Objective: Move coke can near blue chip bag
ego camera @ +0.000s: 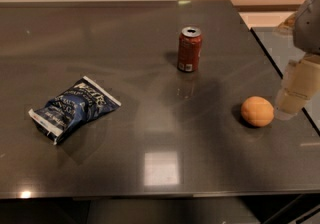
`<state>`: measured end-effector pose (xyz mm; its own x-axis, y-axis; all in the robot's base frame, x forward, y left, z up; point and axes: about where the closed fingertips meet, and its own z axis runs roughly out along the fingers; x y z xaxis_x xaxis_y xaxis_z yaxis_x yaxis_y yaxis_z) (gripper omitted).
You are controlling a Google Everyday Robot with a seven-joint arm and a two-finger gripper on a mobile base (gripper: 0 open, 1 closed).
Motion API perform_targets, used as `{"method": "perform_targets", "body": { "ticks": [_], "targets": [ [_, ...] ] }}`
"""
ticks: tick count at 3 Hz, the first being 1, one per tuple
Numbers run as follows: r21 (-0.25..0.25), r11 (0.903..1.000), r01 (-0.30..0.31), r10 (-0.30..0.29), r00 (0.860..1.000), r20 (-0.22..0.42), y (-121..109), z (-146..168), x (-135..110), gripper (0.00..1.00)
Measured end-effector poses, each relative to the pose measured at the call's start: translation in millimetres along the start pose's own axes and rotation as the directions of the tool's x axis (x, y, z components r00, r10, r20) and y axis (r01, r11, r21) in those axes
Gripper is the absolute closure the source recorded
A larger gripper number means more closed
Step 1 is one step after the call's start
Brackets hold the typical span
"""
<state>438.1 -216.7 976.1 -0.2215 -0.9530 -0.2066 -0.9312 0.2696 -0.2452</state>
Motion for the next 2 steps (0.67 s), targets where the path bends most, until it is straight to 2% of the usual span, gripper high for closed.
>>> {"method": "perform_targets", "body": {
  "ticks": [1, 2],
  "targets": [
    [0.0, 1.0, 0.0, 0.0, 1.0, 0.0, 0.0, 0.0, 0.0, 0.0],
    [-0.018, 0.9994, -0.031, 0.033, 0.995, 0.096, -33.6, 24.8, -26.4, 0.0]
  ]
}}
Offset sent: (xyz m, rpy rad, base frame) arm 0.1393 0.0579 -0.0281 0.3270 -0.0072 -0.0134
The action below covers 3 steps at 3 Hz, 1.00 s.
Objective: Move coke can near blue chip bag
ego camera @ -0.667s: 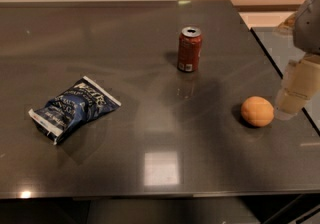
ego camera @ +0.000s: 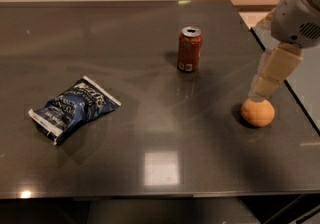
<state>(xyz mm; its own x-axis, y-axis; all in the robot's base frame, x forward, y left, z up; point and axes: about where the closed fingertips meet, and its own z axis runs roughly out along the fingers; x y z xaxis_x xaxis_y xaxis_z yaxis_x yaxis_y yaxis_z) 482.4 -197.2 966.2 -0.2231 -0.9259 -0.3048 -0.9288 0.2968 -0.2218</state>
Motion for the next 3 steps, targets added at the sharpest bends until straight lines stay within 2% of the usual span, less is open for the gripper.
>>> {"method": "perform_targets", "body": {
  "ticks": [1, 3],
  "targets": [
    [-0.024, 0.9992, -0.033, 0.035, 0.994, 0.105, -36.6, 29.5, -29.9, 0.0],
    [-0.036, 0.9962, -0.079, 0.085, 0.974, 0.209, -82.5, 65.0, -59.6, 0.0]
  ]
}}
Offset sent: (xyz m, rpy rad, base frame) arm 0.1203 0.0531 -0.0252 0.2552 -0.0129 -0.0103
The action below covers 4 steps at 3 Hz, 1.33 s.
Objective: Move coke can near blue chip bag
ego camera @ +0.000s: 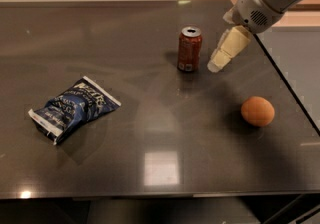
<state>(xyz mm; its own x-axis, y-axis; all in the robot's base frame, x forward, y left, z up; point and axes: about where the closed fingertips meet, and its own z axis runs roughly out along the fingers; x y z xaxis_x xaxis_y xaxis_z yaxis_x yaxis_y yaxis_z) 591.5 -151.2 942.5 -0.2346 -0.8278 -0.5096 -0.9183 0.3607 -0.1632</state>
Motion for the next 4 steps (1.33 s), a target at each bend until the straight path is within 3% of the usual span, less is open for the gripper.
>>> {"method": "perform_targets", "body": {
  "ticks": [2, 4],
  "targets": [
    [0.043, 0.9968, -0.067, 0.065, 0.996, 0.061, -28.1, 33.9, -16.7, 0.0],
    [0.061, 0.9891, -0.135, 0.131, 0.99, 0.059, -48.0, 59.2, -21.8, 0.0]
  ]
}}
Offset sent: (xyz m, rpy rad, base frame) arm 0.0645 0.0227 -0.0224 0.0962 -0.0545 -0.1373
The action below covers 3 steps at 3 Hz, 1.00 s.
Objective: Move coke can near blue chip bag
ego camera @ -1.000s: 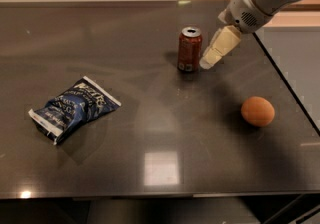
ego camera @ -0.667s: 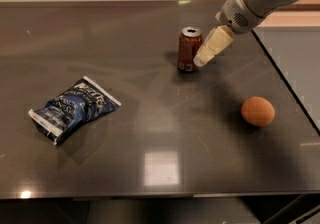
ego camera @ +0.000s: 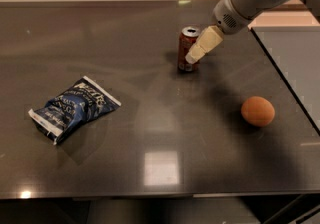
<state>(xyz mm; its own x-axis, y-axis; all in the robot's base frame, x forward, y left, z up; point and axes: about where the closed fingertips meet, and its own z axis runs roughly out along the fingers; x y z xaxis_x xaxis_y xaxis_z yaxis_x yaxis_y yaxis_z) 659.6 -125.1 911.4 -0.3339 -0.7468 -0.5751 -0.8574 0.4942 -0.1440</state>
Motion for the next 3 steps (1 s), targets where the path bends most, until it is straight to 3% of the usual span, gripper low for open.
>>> {"method": "perform_targets", "body": {
  "ticks": [1, 2, 3],
  "targets": [
    [-0.007, 0.9999, -0.013, 0.013, 1.0, -0.006, -3.6, 11.7, -4.0, 0.0],
    [-0.012, 0.9997, -0.022, 0.022, 1.0, -0.011, -5.6, 19.3, -7.2, 0.16],
    [-0.025, 0.9994, -0.024, 0.024, 1.0, -0.008, -3.9, 22.3, -12.0, 0.39]
  ]
}}
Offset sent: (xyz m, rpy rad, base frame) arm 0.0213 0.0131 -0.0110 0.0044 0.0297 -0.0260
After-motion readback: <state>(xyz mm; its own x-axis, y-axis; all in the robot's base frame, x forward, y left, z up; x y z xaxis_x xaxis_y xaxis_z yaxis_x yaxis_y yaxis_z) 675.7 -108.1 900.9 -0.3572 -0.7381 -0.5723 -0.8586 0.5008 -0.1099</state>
